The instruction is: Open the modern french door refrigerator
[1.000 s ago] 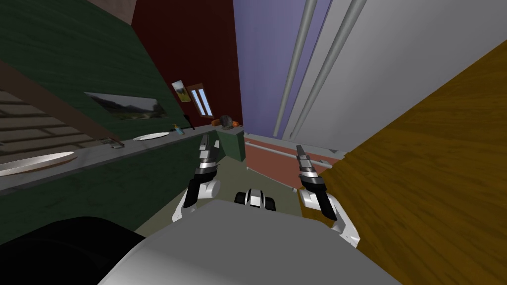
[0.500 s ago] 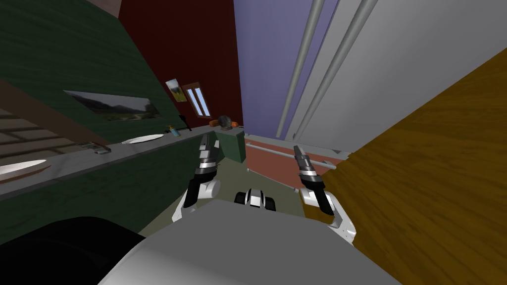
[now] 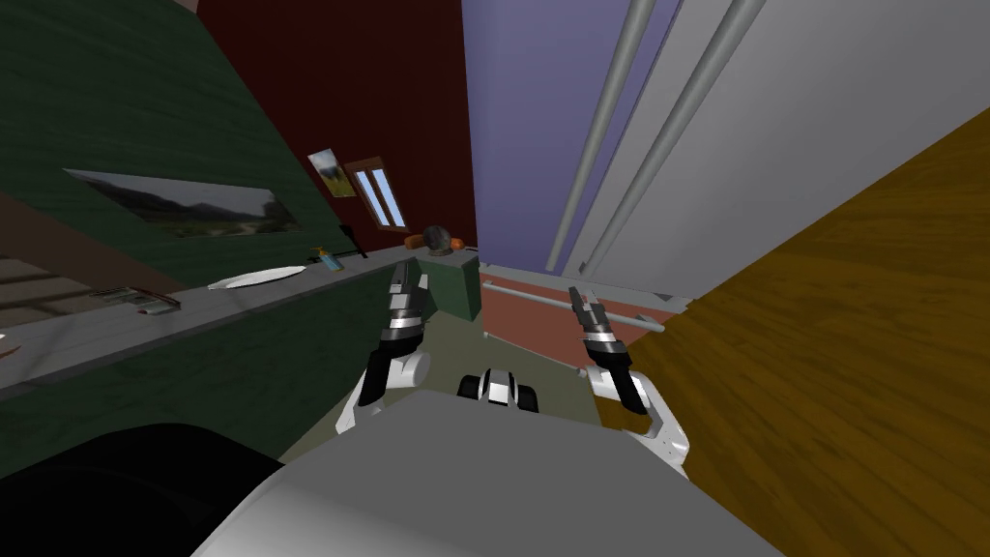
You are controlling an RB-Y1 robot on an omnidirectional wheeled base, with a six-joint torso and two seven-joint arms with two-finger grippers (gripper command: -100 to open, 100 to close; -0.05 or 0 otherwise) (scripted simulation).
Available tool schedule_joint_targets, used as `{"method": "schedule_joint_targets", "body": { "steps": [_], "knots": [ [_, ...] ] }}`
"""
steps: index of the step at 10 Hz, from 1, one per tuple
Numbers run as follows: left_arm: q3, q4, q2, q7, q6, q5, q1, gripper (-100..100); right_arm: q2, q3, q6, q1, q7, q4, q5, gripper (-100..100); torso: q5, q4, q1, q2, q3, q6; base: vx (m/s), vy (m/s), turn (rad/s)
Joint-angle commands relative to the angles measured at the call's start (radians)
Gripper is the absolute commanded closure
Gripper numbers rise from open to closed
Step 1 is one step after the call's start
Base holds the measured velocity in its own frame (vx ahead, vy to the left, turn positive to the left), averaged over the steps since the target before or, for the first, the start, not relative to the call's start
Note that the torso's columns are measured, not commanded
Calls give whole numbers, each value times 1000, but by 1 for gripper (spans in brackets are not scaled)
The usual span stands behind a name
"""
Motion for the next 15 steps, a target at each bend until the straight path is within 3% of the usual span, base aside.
{"method": "schedule_joint_targets", "body": {
  "steps": [1,2,4,5,7,8,10,11,13,14,15],
  "knots": [
    [0,0,0,0,0,0,0,0,-1,-5,-1,-10,61,14,12,-100,1,0,1,0,0,-1,26,43,6],
    [0,0,0,0,0,0,0,0,-1,-17,-8,-25,100,46,37,-100,0,0,0,1,0,-1,52,90,-100],
    [0,0,0,0,0,0,0,0,-1,-17,-8,-25,134,46,37,-100,1,0,3,-1,-1,-1,48,75,-30],
    [0,0,0,0,0,0,0,0,-1,-30,-16,-39,173,78,62,-100,1,0,0,1,0,-1,53,107,-104],
    [0,0,0,0,0,0,0,0,-1,-30,-16,-39,208,78,62,-100,1,0,2,0,0,-1,31,77,-27],
    [0,0,0,0,0,0,0,0,-1,-43,-23,-53,246,109,88,-100,0,0,-1,1,1,-1,27,83,-75],
    [0,0,0,0,0,0,0,0,-1,-43,-23,-53,282,109,88,-100,1,0,2,-1,0,0,36,76,-41],
    [0,0,0,0,0,0,0,0,0,-56,-30,-65,320,141,115,-100,1,0,0,0,0,-1,56,84,-98],
    [0,0,0,0,0,0,0,0,0,-56,-30,-65,356,141,115,-100,1,0,2,-1,-1,-1,39,74,-26],
    [0,0,0,0,0,0,0,0,0,-69,-38,-76,396,172,142,-100,1,0,0,1,0,-1,44,102,-79],
    [0,0,0,0,0,0,0,0,0,-69,-38,-76,423,172,142,-100,1,0,3,0,0,0,48,105,-58]
  ]
}}
